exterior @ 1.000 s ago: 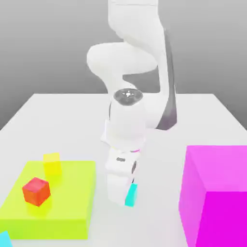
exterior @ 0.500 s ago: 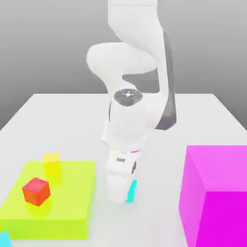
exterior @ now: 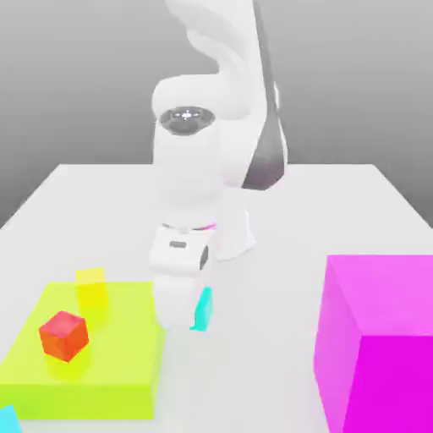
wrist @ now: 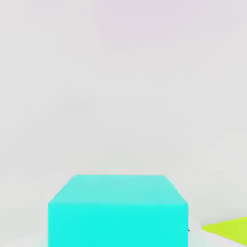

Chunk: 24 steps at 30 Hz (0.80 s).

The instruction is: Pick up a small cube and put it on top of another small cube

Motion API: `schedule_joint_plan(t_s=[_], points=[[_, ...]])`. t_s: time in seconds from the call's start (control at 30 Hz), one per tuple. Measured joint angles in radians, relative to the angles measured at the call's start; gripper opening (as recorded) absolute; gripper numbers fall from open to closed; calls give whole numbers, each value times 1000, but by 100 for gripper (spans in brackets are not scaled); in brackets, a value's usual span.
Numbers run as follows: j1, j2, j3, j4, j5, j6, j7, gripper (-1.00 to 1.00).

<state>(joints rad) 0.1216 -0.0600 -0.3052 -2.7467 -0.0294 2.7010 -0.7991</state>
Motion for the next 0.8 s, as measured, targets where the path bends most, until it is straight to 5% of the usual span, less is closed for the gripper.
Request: schedule_joint_plan(t_s=[0.33, 0.67, 0.7, 0.8], points=[[-164, -20, -132, 232, -24, -258, -489, -100], [-160, 122, -137, 230, 87, -130, -619, -100], [-163, 140, -135, 226, 99, -110, -627, 100], [-163, 140, -135, 226, 99, -110, -627, 100]])
